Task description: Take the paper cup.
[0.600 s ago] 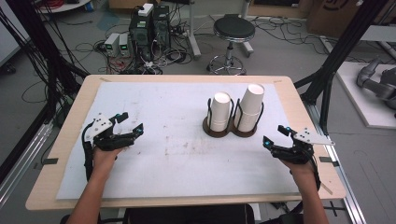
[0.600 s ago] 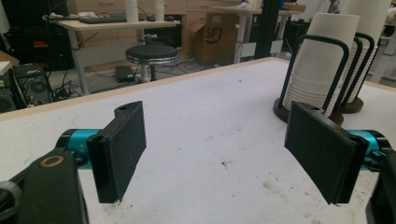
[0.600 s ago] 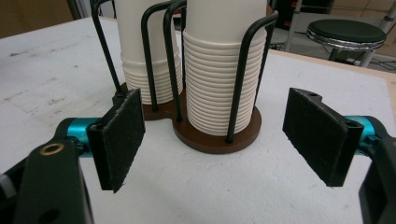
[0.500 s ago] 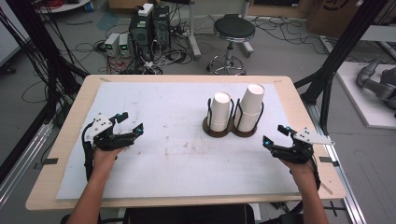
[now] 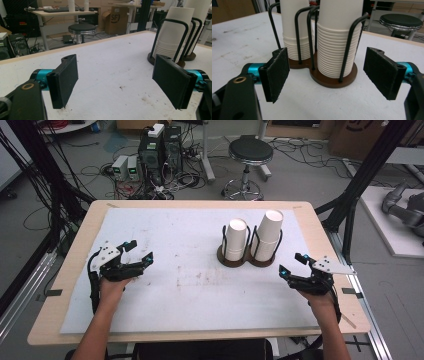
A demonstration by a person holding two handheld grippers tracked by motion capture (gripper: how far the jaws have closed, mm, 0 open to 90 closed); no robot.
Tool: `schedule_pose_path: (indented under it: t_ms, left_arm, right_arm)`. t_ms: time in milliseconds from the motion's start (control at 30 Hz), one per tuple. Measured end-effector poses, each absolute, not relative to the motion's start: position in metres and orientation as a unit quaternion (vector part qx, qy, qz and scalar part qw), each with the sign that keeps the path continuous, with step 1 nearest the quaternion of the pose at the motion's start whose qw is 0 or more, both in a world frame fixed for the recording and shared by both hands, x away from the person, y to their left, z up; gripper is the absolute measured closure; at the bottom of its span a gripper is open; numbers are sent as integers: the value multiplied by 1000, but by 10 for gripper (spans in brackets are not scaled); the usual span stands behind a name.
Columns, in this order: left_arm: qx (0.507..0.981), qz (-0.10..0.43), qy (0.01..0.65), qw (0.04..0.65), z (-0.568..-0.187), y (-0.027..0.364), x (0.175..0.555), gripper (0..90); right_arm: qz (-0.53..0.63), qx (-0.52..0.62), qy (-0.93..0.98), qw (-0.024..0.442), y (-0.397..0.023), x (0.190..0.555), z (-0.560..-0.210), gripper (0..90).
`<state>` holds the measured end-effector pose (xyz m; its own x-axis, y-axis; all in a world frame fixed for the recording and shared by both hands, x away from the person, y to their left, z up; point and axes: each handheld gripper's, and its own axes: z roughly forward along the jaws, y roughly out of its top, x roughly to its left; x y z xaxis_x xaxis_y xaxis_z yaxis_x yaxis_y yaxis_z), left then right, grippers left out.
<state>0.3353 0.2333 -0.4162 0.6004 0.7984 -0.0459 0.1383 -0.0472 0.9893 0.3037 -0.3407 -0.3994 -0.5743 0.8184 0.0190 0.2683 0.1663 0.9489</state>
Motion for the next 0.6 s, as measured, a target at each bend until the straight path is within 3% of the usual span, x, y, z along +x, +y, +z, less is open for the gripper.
schedule_pose_path:
  t_ms: [600]
  left_arm:
    - [670, 271, 346, 599, -417, 231, 335, 206]
  right_arm:
    - [565, 323, 720, 241, -296, 311, -373, 214]
